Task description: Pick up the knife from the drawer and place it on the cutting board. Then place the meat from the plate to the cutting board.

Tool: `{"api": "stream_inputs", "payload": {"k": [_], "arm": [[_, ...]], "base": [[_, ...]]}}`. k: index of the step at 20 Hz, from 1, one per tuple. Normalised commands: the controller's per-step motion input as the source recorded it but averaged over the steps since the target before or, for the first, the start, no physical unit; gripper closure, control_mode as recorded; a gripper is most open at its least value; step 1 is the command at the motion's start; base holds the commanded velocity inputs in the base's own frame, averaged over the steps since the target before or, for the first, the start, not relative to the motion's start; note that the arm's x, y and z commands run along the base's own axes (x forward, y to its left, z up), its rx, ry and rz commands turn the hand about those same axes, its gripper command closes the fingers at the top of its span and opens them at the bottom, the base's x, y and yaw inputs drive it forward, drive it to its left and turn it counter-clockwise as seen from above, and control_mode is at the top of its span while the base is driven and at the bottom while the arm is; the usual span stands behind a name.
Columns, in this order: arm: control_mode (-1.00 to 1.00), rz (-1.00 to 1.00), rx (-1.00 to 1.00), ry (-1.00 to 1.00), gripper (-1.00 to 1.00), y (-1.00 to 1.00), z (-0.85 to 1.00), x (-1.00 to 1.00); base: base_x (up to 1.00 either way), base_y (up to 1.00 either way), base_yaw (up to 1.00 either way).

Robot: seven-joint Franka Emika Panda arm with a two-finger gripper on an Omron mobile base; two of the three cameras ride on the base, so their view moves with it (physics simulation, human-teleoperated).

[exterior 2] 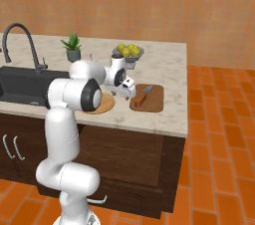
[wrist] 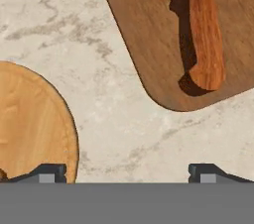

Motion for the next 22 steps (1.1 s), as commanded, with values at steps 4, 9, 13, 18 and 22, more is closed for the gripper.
{"api": "stream_inputs", "payload": {"k": [4,9,13,18,22], "arm": [[-1.00,0.23,-0.07,0.05,-1.00,1.00,0.09,-0.05],[-1.00,0.25,-0.06,0.16,-1.00,1.00,0.16,0.00],[-1.00,0.20,0.00,0.15,-1.00,0.81,0.00,0.00],[-1.00,0.06,0.00,0.13,-1.00,0.12,-0.14,0.27],[-1.00,0.00,0.00,0.07,-1.00,0.00,-0.25,0.51]], "base": [[0.00,0.00,0.00],[0.00,0.00,0.00],[0.00,0.00,0.00],[0.00,0.00,0.00],[0.00,0.00,0.00]]}}
